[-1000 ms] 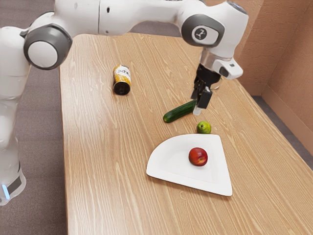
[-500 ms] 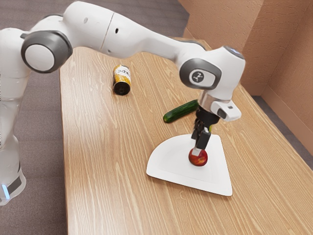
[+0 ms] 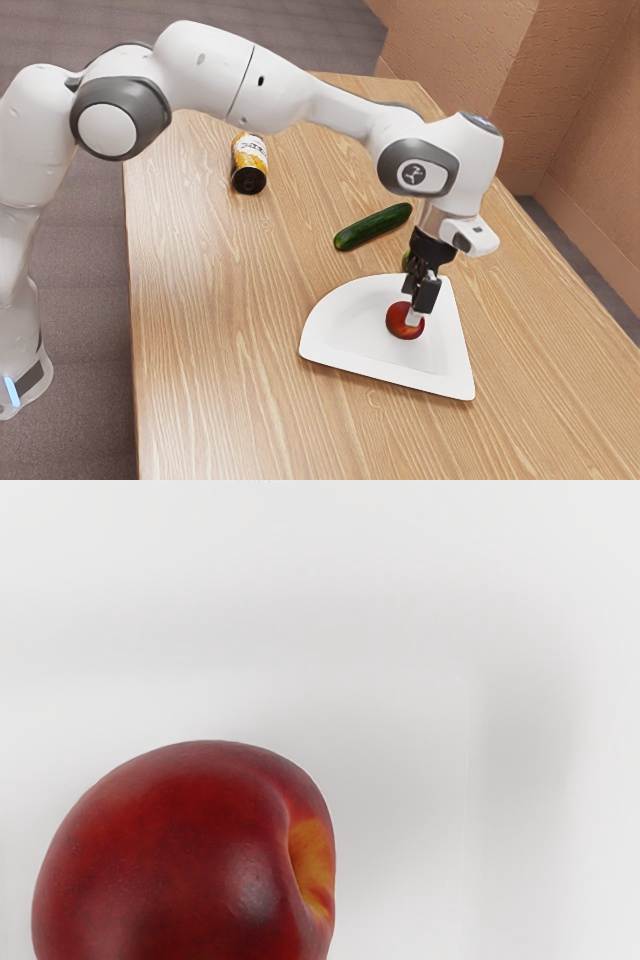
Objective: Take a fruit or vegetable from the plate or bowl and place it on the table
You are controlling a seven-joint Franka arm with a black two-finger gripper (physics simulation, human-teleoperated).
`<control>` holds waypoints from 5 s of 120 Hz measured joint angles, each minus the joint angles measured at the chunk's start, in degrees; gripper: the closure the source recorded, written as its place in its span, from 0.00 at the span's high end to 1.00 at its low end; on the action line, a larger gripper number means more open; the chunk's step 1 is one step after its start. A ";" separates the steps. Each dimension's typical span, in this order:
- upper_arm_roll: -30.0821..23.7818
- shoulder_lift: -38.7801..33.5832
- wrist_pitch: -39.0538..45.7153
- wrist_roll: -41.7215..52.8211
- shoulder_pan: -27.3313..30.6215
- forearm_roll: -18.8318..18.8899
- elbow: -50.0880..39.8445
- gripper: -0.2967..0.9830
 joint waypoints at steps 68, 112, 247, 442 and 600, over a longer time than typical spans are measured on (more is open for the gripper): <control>0.90 0.70 -0.04 1.47 0.30 3.68 -0.76 0.77; 0.43 1.23 -1.16 2.40 -0.10 4.07 -1.22 0.77; 0.41 4.03 0.33 4.13 0.02 5.75 2.03 0.77; 0.31 5.28 3.25 3.78 -0.21 3.70 0.34 0.77; -23.52 9.57 7.64 -3.14 -8.18 23.32 9.87 0.70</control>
